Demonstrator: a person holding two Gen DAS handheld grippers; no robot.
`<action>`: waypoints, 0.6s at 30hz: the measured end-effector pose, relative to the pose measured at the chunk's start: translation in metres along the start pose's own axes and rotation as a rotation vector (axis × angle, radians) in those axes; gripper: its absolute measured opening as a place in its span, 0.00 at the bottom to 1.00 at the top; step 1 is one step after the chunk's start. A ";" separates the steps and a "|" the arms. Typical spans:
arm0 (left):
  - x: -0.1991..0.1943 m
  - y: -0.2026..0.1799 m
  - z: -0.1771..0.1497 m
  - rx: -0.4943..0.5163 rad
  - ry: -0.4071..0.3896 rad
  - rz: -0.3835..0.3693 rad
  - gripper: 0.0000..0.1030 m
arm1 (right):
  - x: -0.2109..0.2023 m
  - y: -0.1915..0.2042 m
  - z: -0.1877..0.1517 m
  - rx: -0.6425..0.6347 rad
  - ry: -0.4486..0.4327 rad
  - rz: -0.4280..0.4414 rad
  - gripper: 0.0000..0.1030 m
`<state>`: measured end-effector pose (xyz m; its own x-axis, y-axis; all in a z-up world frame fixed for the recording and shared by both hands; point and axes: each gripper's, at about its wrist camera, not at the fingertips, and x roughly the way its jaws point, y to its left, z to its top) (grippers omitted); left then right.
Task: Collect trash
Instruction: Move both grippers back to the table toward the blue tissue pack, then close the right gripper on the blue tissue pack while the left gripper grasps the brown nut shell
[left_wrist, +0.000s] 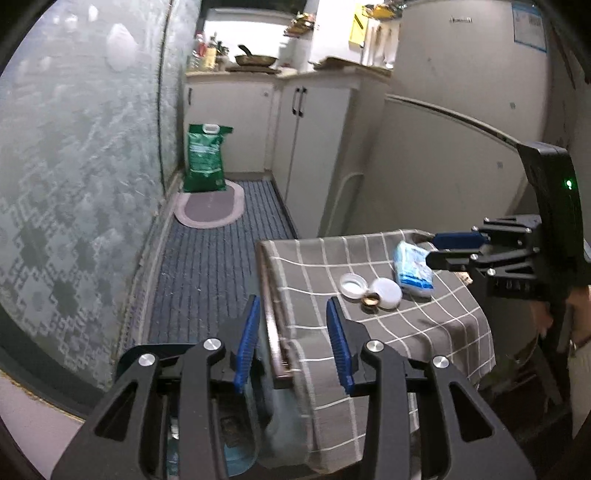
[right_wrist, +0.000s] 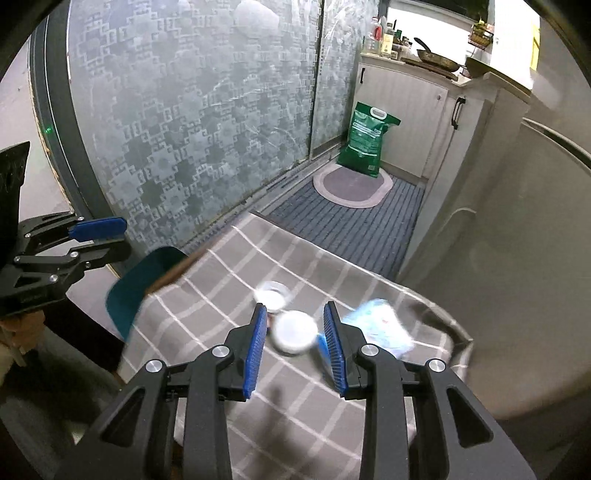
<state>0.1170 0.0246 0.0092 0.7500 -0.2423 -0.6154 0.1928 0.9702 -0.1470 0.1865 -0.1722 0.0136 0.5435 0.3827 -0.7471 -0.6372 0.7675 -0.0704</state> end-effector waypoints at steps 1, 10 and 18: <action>0.003 -0.002 0.000 0.001 0.006 -0.003 0.37 | 0.001 -0.005 -0.002 -0.018 0.003 0.006 0.41; 0.050 -0.034 -0.012 0.064 0.099 -0.034 0.33 | 0.007 -0.040 -0.018 -0.042 -0.011 0.059 0.69; 0.082 -0.055 -0.017 0.110 0.168 -0.082 0.33 | 0.015 -0.052 -0.038 -0.048 0.001 0.092 0.82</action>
<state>0.1569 -0.0490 -0.0464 0.6148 -0.3068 -0.7266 0.3236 0.9382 -0.1223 0.2072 -0.2263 -0.0188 0.4806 0.4503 -0.7525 -0.7100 0.7035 -0.0325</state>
